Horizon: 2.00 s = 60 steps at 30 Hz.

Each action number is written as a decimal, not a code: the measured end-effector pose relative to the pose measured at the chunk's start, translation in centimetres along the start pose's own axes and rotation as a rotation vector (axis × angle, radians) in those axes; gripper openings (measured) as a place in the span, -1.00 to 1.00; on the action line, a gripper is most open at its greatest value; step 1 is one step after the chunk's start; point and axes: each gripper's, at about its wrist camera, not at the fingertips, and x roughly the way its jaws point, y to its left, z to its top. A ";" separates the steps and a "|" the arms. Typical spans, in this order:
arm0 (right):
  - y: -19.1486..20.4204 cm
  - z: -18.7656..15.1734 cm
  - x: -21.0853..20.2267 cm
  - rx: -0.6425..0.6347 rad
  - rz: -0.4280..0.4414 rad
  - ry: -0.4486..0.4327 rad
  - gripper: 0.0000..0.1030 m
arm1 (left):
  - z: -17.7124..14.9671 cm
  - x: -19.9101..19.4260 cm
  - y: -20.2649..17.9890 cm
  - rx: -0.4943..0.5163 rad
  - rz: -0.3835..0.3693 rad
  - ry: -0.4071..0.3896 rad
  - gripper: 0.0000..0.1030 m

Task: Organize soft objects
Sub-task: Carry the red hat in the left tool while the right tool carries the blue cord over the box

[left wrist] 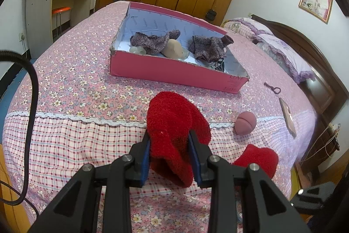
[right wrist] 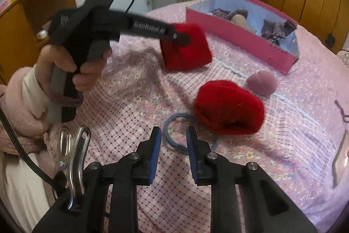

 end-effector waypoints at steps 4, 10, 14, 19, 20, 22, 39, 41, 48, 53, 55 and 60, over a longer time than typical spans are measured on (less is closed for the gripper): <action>0.7 0.1 1.3 -0.013 -0.006 0.009 -0.52 | 0.0 0.0 0.0 0.002 -0.001 0.000 -0.39; 0.6 0.4 1.7 0.020 0.006 0.003 -0.84 | 0.1 -0.6 0.0 0.021 0.004 -0.017 -0.42; 0.3 0.7 0.5 0.049 0.027 -0.053 -0.91 | 0.3 -1.5 -0.2 0.031 0.003 -0.035 -0.43; -0.4 1.3 -1.1 0.104 0.069 -0.117 -0.91 | 1.1 -2.9 -0.5 0.044 0.005 -0.071 -0.43; -0.5 1.5 -1.5 0.112 0.073 -0.135 -0.91 | 1.2 -3.2 -0.5 0.046 0.007 -0.078 -0.43; -0.7 2.0 -2.1 0.126 0.081 -0.165 -0.91 | 1.6 -3.6 -0.6 0.048 0.009 -0.089 -0.43; -3.3 6.0 -4.7 0.142 0.055 -0.292 -0.91 | 4.6 -6.2 -1.0 0.080 0.037 -0.162 -0.43; -3.9 6.7 -5.1 0.142 0.044 -0.306 -0.91 | 5.3 -6.3 -1.0 0.082 0.041 -0.168 -0.43; -5.7 9.1 -5.5 0.142 0.005 -0.331 -0.91 | 7.5 -5.7 -1.2 0.096 0.062 -0.184 -0.43; -7.1 10.6 -5.2 0.142 -0.020 -0.325 -0.91 | 9.0 -5.1 -1.6 0.113 0.070 -0.195 -0.43; -7.6 11.1 -5.1 0.142 -0.031 -0.322 -0.91 | 9.6 -4.7 -1.7 0.119 0.074 -0.197 -0.43; -9.1 12.7 -4.8 0.154 -0.040 -0.317 -0.91 | 11.1 -3.5 -1.7 0.126 0.084 -0.193 -0.43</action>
